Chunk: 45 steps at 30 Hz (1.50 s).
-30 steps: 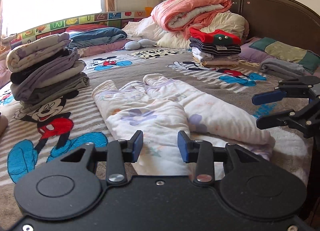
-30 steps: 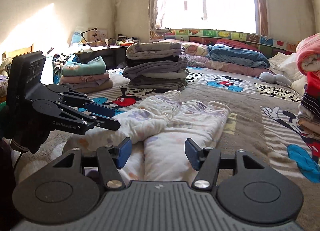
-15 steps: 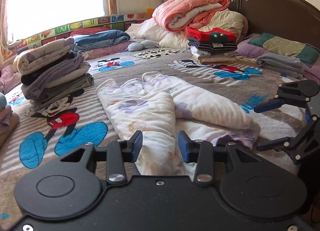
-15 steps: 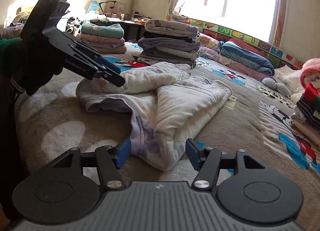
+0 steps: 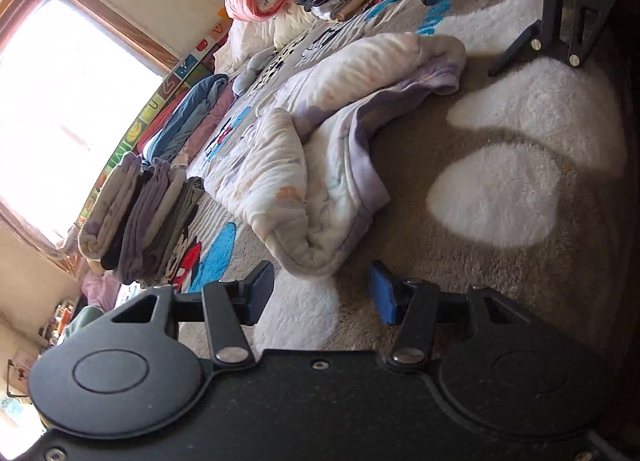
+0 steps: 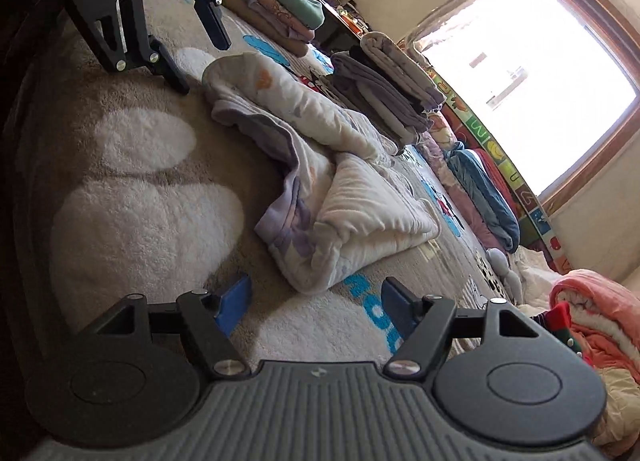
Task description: Fold clothes
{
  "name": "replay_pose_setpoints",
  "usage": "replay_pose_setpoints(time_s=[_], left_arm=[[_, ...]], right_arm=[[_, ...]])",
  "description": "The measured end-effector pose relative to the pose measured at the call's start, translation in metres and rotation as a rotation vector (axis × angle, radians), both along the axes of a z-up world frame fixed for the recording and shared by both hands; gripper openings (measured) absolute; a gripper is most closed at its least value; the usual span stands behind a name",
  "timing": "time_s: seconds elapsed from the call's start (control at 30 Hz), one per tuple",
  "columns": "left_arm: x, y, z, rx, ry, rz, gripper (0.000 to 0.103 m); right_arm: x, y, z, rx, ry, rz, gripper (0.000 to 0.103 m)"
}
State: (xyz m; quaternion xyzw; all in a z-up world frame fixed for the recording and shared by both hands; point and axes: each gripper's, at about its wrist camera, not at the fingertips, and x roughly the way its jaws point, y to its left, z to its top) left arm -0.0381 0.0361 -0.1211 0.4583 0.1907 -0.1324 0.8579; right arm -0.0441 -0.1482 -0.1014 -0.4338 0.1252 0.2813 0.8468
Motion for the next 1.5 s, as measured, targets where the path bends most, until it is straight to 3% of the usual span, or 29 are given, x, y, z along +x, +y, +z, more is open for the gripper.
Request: replay_pose_setpoints(time_s=[0.27,0.47,0.5,0.6,0.7,0.73,0.8,0.9,1.17,1.23,1.3,1.5], left_arm=[[0.005,-0.005,-0.011,0.114,-0.131,-0.019,0.054],[0.004,-0.008,-0.017,0.209,-0.236,-0.041,0.056],[0.004,-0.007,-0.016,0.195,-0.232,-0.029,0.055],[0.007,-0.003,-0.012,0.132,-0.207,0.017,0.055],[0.012,-0.001,-0.011,0.087,-0.182,0.035,0.052],[0.014,-0.001,-0.009,0.062,-0.169,0.043,0.049],[0.018,-0.001,-0.008,0.021,-0.145,0.057,0.043],[0.02,-0.002,-0.007,-0.015,-0.129,0.065,0.034],[0.018,-0.007,-0.008,-0.073,-0.12,0.067,0.031],[0.017,-0.009,-0.008,-0.075,-0.108,0.061,0.021],[0.013,-0.012,-0.008,-0.054,-0.112,0.048,0.017],[-0.008,-0.012,0.004,-0.056,-0.124,0.015,0.015]], right_arm=[[0.015,0.0,-0.005,0.054,-0.061,0.013,0.075],[-0.004,0.008,-0.014,-0.032,-0.246,0.043,0.074],[-0.005,0.01,-0.016,-0.039,-0.268,0.053,0.075],[0.005,0.009,-0.011,0.004,-0.154,0.026,0.064],[0.003,0.01,-0.012,0.013,-0.127,0.01,0.058],[0.001,0.012,-0.014,0.004,-0.123,0.016,0.046],[0.001,0.014,-0.018,0.007,-0.106,0.038,0.035],[0.009,0.014,-0.016,0.048,-0.072,0.026,0.036],[0.026,0.01,-0.015,0.161,-0.019,-0.049,0.042],[0.026,0.01,-0.014,0.165,0.005,-0.045,0.037],[0.028,0.009,-0.012,0.18,0.042,-0.035,0.028],[0.018,0.007,0.0,0.192,0.06,-0.025,0.018]])
